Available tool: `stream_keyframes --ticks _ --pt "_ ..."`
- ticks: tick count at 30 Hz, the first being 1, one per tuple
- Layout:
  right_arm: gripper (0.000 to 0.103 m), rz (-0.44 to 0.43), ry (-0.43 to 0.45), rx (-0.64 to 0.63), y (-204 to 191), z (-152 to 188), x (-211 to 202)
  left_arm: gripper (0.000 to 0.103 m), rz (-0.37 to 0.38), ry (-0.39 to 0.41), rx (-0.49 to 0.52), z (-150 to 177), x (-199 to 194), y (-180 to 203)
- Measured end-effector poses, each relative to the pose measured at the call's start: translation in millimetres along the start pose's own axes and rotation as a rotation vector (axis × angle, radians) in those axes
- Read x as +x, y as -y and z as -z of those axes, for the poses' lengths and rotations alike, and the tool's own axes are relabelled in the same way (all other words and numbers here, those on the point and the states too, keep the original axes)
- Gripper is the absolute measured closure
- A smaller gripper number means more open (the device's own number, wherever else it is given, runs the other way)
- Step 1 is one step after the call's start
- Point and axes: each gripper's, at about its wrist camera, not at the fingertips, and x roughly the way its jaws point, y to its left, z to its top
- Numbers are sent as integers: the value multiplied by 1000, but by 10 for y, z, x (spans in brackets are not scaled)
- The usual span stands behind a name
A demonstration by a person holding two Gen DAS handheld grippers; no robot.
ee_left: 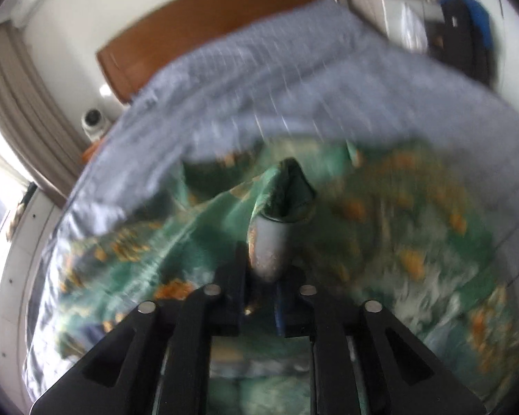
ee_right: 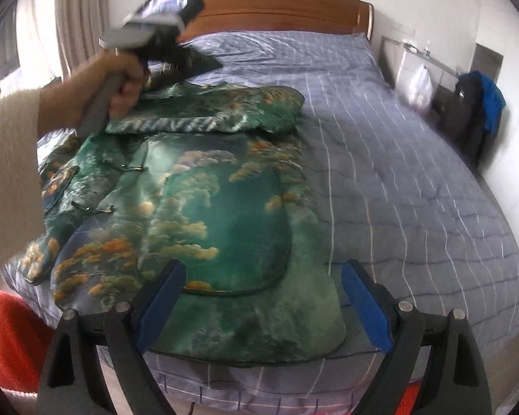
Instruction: Fold large clothes
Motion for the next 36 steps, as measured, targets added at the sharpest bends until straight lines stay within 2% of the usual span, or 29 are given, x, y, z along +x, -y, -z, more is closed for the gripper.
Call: stream_keyframes --ticks 2,4,6,9,11,14,16,18,21,24,26,29,31,33,34,35,36 --pt "12 -8 -7 12 26 5 13 78 4 -47 38 133 126 161" --pt "12 -18 -8 17 38 0 18 68 31 -57 54 278 61 198" --pt "12 -36 -5 29 67 -34 15 47 97 -52 42 402 -115 79" --pt "12 -103 -15 67 145 -169 47 30 169 -10 24 613 -533 -223" --pt "12 -172 -9 94 191 -341 66 23 152 17 35 753 -730 -432" --pt "12 -314 16 159 249 -684 105 18 34 59 71 1043 -979 -852" --pt "11 -452 29 246 273 -1040 246 16 -99 78 102 1263 -1015 -1132" --pt "8 -558 8 293 220 -1347 468 16 -204 53 95 1438 -922 -1447" --pt "8 -672 -72 355 33 -1789 1020 16 -288 -6 12 1598 -667 -1861" --pt "8 -723 -196 458 -189 -2036 1693 16 -299 -58 -92 1704 -367 -2190" --pt "9 -720 -271 507 -331 -2085 2071 16 -282 -57 -92 1729 -276 -2229" --pt "12 -679 -318 508 -496 -2101 2379 16 -254 -39 -71 1674 -131 -2148" --pt "18 -682 -310 510 -595 -2122 2478 16 -253 -25 -89 1564 33 -2129" --pt "39 -696 -309 529 -652 -2151 2556 17 -294 -25 -121 1480 183 -2164" --pt "44 -707 -312 543 -674 -2154 2599 17 -324 -40 -155 1466 275 -2202" --pt "59 -723 -323 562 -703 -2166 2658 22 -321 -55 -189 1453 368 -2292" --pt "85 -733 -332 571 -704 -2169 2698 27 -311 -66 -212 1471 404 -2342"
